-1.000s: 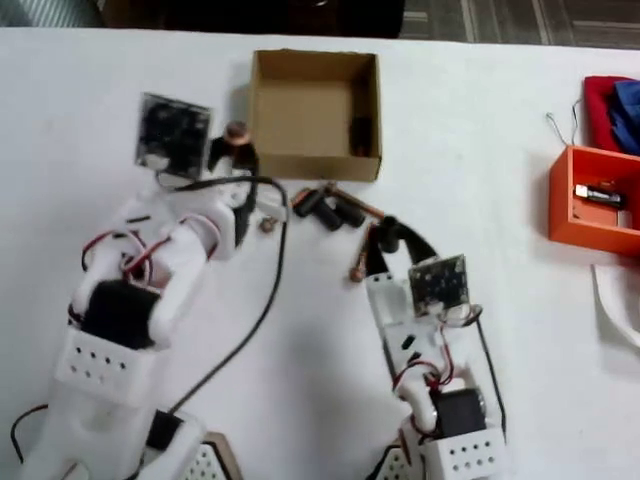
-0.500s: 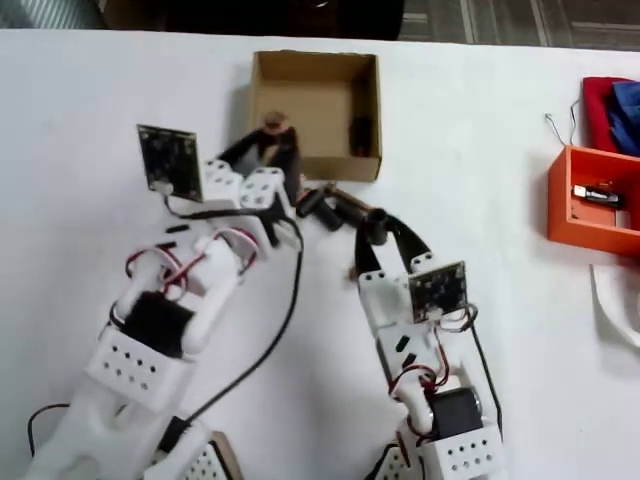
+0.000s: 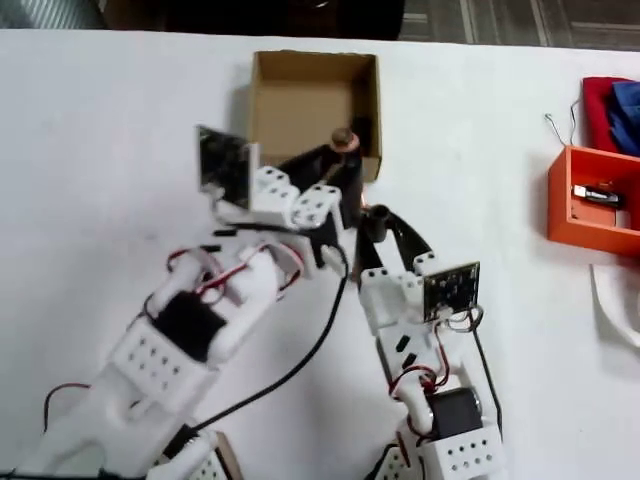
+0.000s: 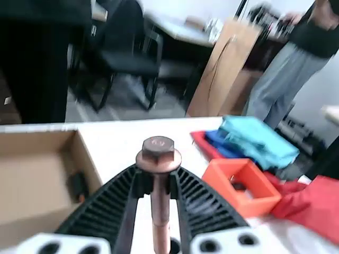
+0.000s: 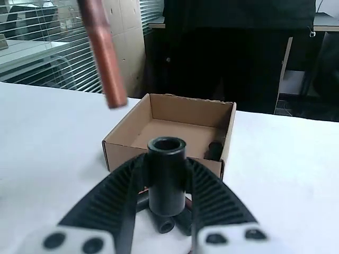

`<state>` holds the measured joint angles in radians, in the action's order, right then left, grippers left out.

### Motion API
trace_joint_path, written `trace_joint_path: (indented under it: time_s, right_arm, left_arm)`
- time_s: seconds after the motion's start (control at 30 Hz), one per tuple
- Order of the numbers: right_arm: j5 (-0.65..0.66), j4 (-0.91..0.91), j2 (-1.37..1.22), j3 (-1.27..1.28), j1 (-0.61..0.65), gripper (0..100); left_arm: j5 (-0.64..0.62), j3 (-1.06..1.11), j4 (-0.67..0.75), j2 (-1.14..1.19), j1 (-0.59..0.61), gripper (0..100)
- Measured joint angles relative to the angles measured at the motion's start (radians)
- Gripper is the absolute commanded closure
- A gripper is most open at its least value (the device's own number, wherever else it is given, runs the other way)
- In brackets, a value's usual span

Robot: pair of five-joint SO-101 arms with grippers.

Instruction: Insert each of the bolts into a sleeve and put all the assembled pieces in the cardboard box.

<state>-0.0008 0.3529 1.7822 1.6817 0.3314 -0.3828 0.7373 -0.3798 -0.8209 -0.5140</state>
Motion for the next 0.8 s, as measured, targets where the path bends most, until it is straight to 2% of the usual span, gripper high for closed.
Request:
trace_joint_path:
  time_s: [0.3,0.53,0.8]
  right_arm:
    - [0.000,0.000,0.000,0.000,0.000,97.6]
    - [0.041,0.000,0.000,0.000,0.000,97.6]
    - [0.055,0.000,0.000,0.000,0.000,97.6]
  left_arm:
    - [0.006,-0.118,0.000,0.135,-0.005,97]
    - [0.164,-0.127,-0.086,0.163,-0.075,97]
    - [0.178,-0.133,-0.087,0.169,-0.086,97]
